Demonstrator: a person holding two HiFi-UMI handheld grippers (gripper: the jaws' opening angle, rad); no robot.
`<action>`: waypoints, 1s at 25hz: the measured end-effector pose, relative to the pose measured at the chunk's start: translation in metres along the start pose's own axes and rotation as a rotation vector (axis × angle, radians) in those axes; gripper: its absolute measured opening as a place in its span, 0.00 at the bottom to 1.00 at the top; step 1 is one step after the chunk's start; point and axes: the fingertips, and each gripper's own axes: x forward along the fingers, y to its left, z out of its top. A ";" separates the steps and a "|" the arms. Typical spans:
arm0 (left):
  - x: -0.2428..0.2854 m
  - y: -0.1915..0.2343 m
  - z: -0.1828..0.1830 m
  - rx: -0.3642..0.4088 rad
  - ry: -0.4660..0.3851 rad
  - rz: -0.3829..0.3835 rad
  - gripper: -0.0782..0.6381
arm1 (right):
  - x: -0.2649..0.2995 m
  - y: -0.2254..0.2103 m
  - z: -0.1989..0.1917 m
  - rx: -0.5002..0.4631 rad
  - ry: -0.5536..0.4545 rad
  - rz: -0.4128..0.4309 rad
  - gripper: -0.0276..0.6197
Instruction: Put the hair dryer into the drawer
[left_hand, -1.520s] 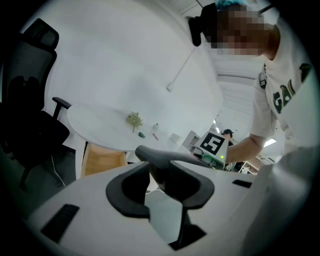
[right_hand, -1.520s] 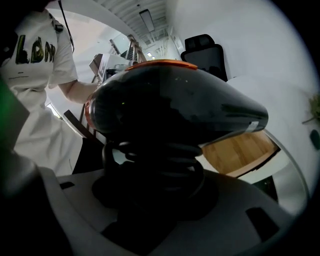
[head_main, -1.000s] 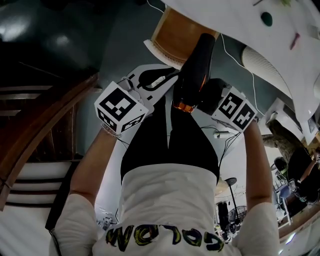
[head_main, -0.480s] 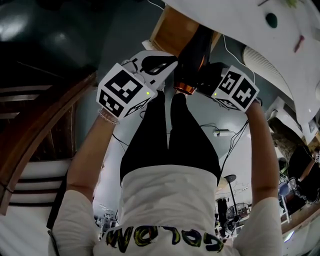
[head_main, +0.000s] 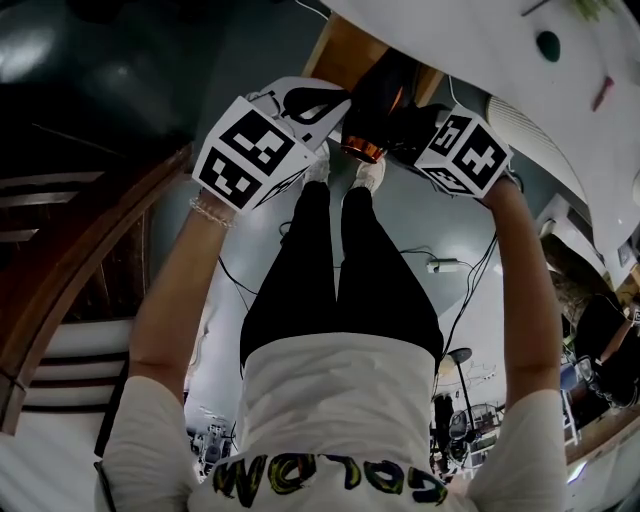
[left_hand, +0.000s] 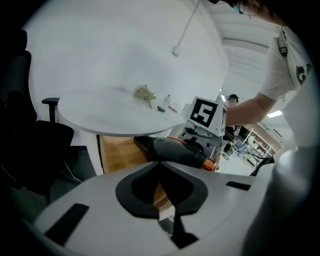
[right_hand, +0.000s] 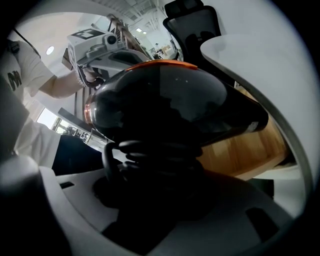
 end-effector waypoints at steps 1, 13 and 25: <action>0.002 0.004 0.000 0.007 0.009 0.005 0.13 | 0.001 -0.004 0.001 0.001 0.005 -0.005 0.42; 0.032 0.062 -0.013 0.051 0.129 0.012 0.13 | 0.023 -0.058 0.020 -0.010 0.067 -0.112 0.42; 0.056 0.094 -0.047 0.098 0.273 0.043 0.13 | 0.058 -0.086 0.018 -0.016 0.171 -0.204 0.42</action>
